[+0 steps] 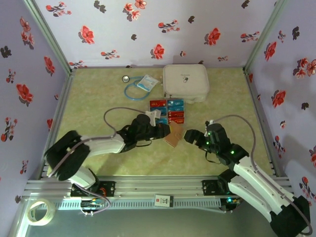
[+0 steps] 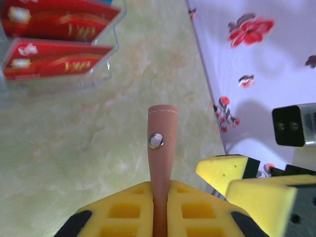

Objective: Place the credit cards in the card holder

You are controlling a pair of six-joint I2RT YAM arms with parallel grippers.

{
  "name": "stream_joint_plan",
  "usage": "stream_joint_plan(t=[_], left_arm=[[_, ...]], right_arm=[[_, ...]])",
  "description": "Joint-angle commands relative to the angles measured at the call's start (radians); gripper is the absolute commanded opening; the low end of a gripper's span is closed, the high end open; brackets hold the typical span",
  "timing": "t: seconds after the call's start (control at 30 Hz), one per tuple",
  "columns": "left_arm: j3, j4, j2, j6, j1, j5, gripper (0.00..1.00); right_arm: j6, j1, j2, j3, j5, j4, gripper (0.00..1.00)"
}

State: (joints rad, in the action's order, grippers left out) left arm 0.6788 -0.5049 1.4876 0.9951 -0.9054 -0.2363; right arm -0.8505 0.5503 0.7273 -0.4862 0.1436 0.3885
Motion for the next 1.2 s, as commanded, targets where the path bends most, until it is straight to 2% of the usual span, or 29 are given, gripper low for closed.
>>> stream_joint_plan(t=[0.0, 0.1, 0.2, 0.4, 0.63, 1.17], left_arm=[[-0.031, 0.146, -0.131, -0.07, 0.015, 0.152, 0.08], [-0.053, 0.223, -0.232, -0.074, 0.037, 0.243, 0.08], [-0.081, 0.266, -0.313, -0.055, 0.062, 0.31, 0.08], [-0.123, 0.273, -0.409, -0.002, 0.102, 0.349, 0.07], [-0.143, 0.25, -0.444, 0.035, 0.111, 0.352, 0.06], [-0.145, 0.239, -0.458, 0.043, 0.111, 0.351, 0.02]], right_arm=[[0.082, 0.019, 0.07, -0.109, -0.019, -0.003, 0.8], [0.123, 0.086, 0.166, -0.217, -0.076, -0.007, 0.73], [0.157, 0.195, 0.288, -0.334, -0.18, 0.007, 0.71], [0.182, 0.331, 0.5, -0.474, -0.303, -0.028, 0.68], [0.187, 0.381, 0.642, -0.552, -0.318, -0.09, 0.68], [0.171, 0.41, 0.783, -0.607, -0.301, -0.166, 0.66]])
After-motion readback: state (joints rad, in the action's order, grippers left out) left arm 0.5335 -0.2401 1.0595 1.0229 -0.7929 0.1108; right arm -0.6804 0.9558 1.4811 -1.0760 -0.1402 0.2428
